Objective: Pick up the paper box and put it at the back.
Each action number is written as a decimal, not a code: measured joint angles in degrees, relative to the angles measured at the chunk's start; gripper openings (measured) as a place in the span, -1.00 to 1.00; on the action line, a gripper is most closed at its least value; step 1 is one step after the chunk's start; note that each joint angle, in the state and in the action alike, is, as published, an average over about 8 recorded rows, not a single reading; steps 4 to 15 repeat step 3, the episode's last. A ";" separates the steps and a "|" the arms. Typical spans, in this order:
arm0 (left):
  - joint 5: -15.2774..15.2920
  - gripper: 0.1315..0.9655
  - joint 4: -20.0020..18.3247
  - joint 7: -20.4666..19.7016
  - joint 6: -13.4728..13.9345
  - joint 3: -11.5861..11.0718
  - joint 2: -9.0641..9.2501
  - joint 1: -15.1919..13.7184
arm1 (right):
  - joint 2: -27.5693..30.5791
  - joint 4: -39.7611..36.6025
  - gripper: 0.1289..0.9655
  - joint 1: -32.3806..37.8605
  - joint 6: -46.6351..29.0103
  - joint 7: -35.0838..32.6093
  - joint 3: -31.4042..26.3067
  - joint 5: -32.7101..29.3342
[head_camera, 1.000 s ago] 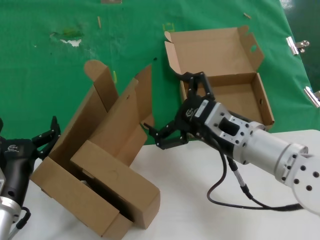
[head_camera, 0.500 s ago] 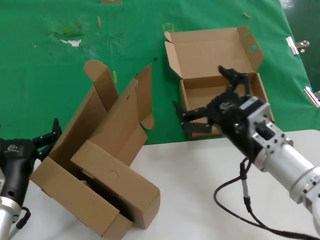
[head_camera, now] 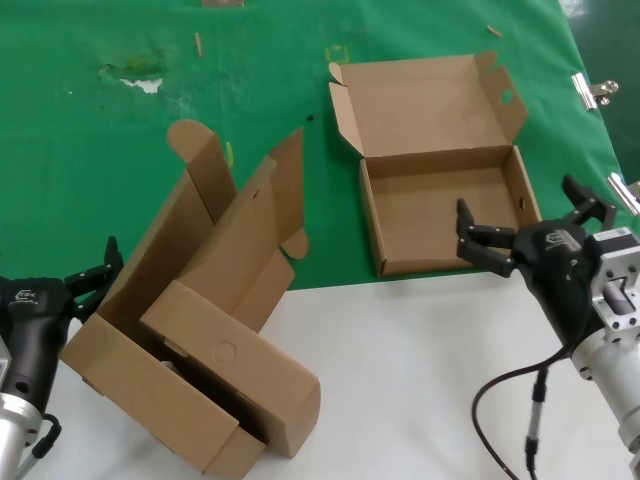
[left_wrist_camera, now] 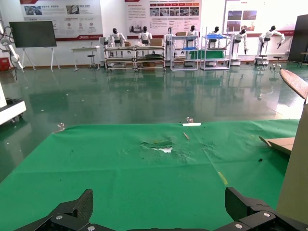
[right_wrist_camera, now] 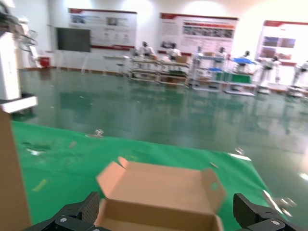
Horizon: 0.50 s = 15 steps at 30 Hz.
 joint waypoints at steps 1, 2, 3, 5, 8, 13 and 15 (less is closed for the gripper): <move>0.00 1.00 0.00 0.00 0.00 0.00 0.00 0.00 | -0.01 -0.07 1.00 -0.23 0.47 -0.22 0.14 0.52; 0.00 1.00 0.00 0.00 0.00 0.00 0.00 0.00 | -0.02 -0.12 1.00 -0.43 0.86 -0.41 0.26 0.96; 0.00 1.00 0.00 0.00 0.00 0.00 0.00 0.00 | -0.03 -0.17 1.00 -0.60 1.20 -0.57 0.37 1.33; 0.00 1.00 0.00 0.00 0.00 0.00 0.00 0.00 | -0.03 -0.17 1.00 -0.60 1.20 -0.57 0.37 1.33; 0.00 1.00 0.00 0.00 0.00 0.00 0.00 0.00 | -0.03 -0.17 1.00 -0.60 1.20 -0.57 0.37 1.33; 0.00 1.00 0.00 0.00 0.00 0.00 0.00 0.00 | -0.03 -0.17 1.00 -0.60 1.20 -0.57 0.37 1.33; 0.00 1.00 0.00 0.00 0.00 0.00 0.00 0.00 | -0.03 -0.17 1.00 -0.60 1.20 -0.57 0.37 1.33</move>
